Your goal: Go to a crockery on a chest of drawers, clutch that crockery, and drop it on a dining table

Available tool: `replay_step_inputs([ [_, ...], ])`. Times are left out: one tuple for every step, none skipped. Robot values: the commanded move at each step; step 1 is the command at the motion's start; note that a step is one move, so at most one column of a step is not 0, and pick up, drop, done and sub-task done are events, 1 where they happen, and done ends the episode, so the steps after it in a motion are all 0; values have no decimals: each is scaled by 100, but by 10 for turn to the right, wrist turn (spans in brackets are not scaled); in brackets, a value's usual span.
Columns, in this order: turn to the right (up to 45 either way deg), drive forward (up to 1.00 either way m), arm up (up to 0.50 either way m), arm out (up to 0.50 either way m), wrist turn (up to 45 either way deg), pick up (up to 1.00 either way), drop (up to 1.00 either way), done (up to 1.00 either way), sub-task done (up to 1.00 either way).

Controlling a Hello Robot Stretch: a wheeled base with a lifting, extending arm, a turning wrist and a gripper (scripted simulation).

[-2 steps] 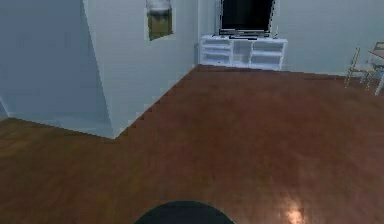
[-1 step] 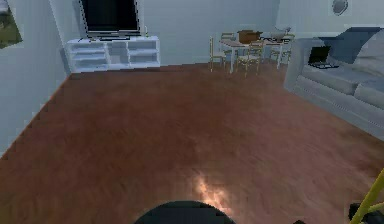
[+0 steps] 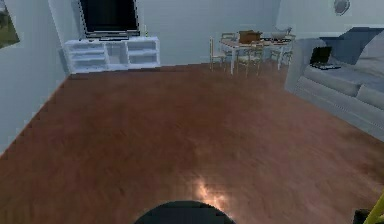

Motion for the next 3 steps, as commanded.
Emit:
replay_step_inputs([
  [120,0,0,0,0,0,0,0,0],
  [0,100,0,0,0,0,0,0,0],
  [60,0,0,0,0,0,0,0,0],
])
